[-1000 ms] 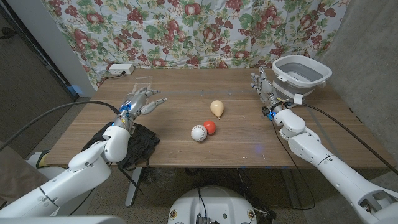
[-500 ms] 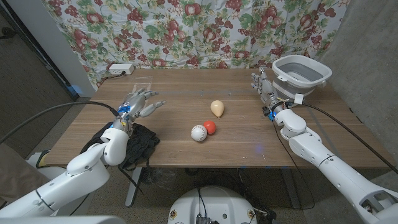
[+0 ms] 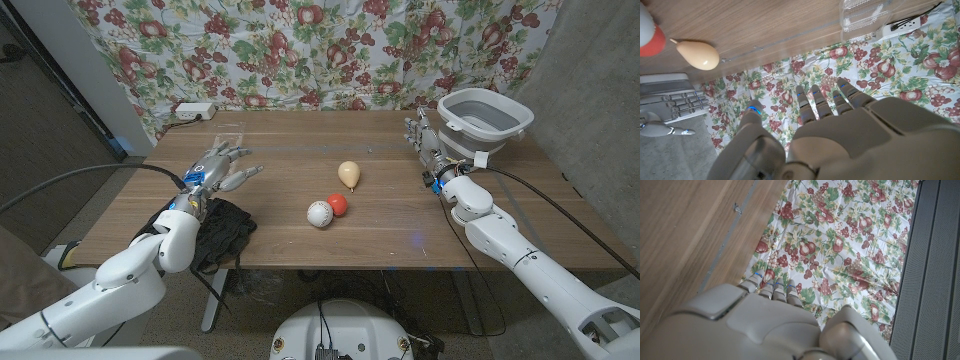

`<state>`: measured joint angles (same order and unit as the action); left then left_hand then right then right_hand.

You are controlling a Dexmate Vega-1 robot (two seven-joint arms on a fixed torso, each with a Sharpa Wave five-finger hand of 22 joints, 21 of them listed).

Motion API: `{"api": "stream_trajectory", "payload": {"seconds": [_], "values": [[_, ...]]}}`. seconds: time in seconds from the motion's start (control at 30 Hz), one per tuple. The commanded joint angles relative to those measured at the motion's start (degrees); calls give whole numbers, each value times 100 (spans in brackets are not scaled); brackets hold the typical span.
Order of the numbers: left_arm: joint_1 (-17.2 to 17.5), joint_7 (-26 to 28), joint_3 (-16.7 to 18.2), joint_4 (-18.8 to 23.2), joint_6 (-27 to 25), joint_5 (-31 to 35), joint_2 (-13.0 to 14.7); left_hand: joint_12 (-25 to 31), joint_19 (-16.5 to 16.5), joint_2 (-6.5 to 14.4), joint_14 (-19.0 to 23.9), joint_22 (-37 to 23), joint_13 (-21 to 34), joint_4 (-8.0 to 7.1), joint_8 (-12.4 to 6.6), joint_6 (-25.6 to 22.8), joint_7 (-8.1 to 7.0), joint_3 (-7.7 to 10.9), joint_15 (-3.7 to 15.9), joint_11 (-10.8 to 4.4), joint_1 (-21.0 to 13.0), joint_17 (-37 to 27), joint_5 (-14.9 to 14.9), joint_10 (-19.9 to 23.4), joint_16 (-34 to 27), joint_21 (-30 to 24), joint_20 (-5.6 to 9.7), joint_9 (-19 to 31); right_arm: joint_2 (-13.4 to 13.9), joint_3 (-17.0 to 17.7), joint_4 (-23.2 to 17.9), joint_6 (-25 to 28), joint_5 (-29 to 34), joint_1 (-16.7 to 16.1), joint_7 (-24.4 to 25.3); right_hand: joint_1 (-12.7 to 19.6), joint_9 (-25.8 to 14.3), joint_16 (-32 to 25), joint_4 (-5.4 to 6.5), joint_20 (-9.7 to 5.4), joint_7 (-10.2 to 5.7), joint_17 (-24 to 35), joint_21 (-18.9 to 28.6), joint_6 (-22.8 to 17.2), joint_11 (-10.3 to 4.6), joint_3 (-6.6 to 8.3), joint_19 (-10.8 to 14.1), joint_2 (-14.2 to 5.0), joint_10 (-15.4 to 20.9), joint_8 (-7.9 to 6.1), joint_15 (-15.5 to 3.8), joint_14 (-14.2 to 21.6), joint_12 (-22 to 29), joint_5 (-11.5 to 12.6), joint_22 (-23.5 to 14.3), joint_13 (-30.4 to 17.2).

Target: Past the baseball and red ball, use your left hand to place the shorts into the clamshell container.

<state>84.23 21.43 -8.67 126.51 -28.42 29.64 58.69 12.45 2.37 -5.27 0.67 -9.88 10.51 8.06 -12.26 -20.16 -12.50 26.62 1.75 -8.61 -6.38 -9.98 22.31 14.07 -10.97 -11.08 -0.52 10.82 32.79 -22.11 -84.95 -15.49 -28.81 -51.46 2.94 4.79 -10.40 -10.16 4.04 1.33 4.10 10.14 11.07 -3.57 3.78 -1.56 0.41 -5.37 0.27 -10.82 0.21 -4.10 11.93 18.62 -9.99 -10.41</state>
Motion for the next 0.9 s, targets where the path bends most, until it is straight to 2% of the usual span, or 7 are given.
{"api": "stream_trajectory", "payload": {"seconds": [0.03, 0.37, 0.43, 0.53, 0.9], "values": [[533, -144, 428, 123, 83, 148, 307, 6, 36, 35, 21, -15, 35, -25, 7, -68, -4, 32, 603, 9, 18, -25, 60, 52, -4, -33, 3, 5, 25, 3, -5, 26, -25, -8, -26, 27, -20, -35, -19, 30, 12, 14, 3, 36, -9, -17, -23, -7, 11, -10, -13, -28, 6, 42, -28, -18], [751, -54, 565, 33, 200, 319, 162, -6, 48, 38, 2, -14, 36, -20, 30, -40, -9, 40, 620, 19, 8, -24, 78, 49, 7, -31, 25, 5, -20, -28, 62, 13, 17, 42, -9, 28, -20, -35, -21, 33, 16, 14, 6, 24, 3, -17, -21, -9, 14, -15, -9, -28, 8, 42, -28, -18], [752, 28, 534, 14, 143, 420, 100, -2, 116, 43, 41, -13, 36, -14, 26, -67, -3, 50, 666, 25, -6, -23, 95, 78, -4, -49, 78, 6, -16, -22, 58, 13, 15, 36, -4, 28, -21, -35, -21, 32, 9, 14, 6, 15, 7, -17, -21, -9, 18, -18, -8, -29, 10, 42, -28, -18], [781, 77, 548, -41, 164, 507, 104, 8, 221, 38, 109, -12, 36, -4, 17, -120, -5, 57, 696, 11, -20, -22, 119, 131, -21, -76, 141, 7, -1, -14, 51, 2, 27, 29, 0, 28, -21, -36, -22, 31, 9, 14, 7, 12, 4, -17, -20, -9, 27, -19, -12, -28, 13, 42, -28, -18], [832, 208, 530, -144, 197, 690, 86, 11, 343, 71, 169, -13, 36, -2, 20, -152, -10, 86, 725, 4, -48, -21, 159, 180, -27, -101, 203, 7, -30, -19, 100, -20, 20, 42, -4, 28, -21, -36, -24, 31, 15, 14, 9, 2, -6, -19, -20, -6, 32, -22, -18, -27, 15, 42, -28, -18]]}}
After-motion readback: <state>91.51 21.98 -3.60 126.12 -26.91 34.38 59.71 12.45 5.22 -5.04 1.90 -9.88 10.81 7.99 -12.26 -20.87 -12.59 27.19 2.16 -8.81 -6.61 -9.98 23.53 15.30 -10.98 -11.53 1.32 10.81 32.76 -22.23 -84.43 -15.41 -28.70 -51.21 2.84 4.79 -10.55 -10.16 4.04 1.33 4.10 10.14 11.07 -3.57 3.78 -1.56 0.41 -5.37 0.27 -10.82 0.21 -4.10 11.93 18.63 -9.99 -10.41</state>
